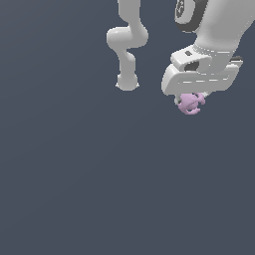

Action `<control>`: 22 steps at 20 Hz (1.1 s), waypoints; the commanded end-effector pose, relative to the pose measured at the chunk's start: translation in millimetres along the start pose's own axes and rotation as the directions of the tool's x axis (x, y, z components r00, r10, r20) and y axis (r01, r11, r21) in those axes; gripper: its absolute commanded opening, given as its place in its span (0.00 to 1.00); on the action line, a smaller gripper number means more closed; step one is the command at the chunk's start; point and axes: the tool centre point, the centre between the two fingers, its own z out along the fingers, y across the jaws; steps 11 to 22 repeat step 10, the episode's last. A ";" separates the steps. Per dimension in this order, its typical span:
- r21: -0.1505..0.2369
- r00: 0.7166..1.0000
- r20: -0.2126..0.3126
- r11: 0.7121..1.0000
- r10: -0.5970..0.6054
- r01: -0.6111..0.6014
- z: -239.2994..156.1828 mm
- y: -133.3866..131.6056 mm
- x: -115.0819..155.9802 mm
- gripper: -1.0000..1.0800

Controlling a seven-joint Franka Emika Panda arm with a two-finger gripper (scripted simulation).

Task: Pick up the object and move it to a goal position.

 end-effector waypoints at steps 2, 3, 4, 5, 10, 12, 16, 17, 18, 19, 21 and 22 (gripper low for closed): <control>0.000 1.000 0.001 1.000 0.001 -0.001 -21.6 -11.0 -7.5 0.00; 0.000 1.000 0.001 1.000 0.001 -0.001 -26.1 -13.1 -8.7 0.00; 0.000 1.000 0.001 1.000 0.001 -0.001 -29.9 -15.2 -9.9 0.00; 0.000 1.000 0.001 1.000 0.001 -0.001 -33.1 -16.9 -10.8 0.00; 0.001 1.000 0.001 1.000 0.001 -0.001 -40.4 -20.6 -12.7 0.00; 0.001 1.000 0.001 1.000 0.001 -0.001 -40.4 -20.6 -12.7 0.00; 0.001 1.000 0.001 1.000 0.001 -0.001 -40.4 -20.6 -12.7 0.00; 0.001 1.000 0.001 1.000 0.001 -0.001 -40.4 -20.6 -12.7 0.00; 0.001 1.000 0.001 1.000 0.001 -0.001 -40.4 -20.6 -12.7 0.00; 0.001 1.000 0.001 1.000 0.001 -0.001 -40.4 -20.6 -12.7 0.00; 0.001 1.000 0.001 1.000 0.001 -0.001 -40.4 -20.6 -12.7 0.00; 0.001 1.000 0.001 1.000 0.001 -0.001 -40.4 -20.6 -12.7 0.00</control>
